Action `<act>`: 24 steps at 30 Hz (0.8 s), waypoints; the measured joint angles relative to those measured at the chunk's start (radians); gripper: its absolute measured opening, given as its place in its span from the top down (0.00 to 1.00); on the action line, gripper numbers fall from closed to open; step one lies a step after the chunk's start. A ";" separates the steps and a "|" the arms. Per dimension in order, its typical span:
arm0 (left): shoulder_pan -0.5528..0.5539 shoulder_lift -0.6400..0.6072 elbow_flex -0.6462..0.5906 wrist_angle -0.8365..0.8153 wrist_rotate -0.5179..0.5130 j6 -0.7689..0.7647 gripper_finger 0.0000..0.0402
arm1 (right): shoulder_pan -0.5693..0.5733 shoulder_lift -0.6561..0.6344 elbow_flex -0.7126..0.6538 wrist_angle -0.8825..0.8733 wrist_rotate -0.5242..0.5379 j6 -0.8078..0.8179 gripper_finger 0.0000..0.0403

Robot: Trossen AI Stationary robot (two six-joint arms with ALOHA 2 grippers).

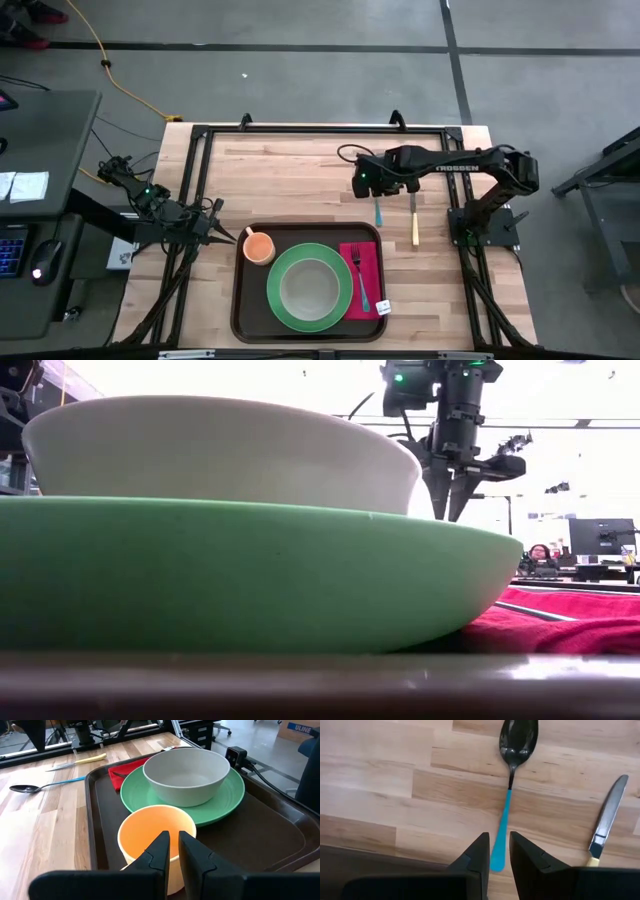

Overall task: Set up tray
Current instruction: Put the spoon on the top of the table napkin between the green and blue fork on the brown serving tray

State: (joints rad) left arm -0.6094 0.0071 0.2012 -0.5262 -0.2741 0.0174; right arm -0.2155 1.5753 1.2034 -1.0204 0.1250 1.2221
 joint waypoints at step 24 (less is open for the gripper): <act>0.000 0.000 0.000 0.000 0.000 -0.023 0.82 | -0.019 0.055 0.000 0.003 -0.031 -0.093 0.87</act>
State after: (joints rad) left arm -0.6091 0.0071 0.2016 -0.5259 -0.2741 -0.0051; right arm -0.2344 1.6305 1.2030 -1.0174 0.0942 1.1296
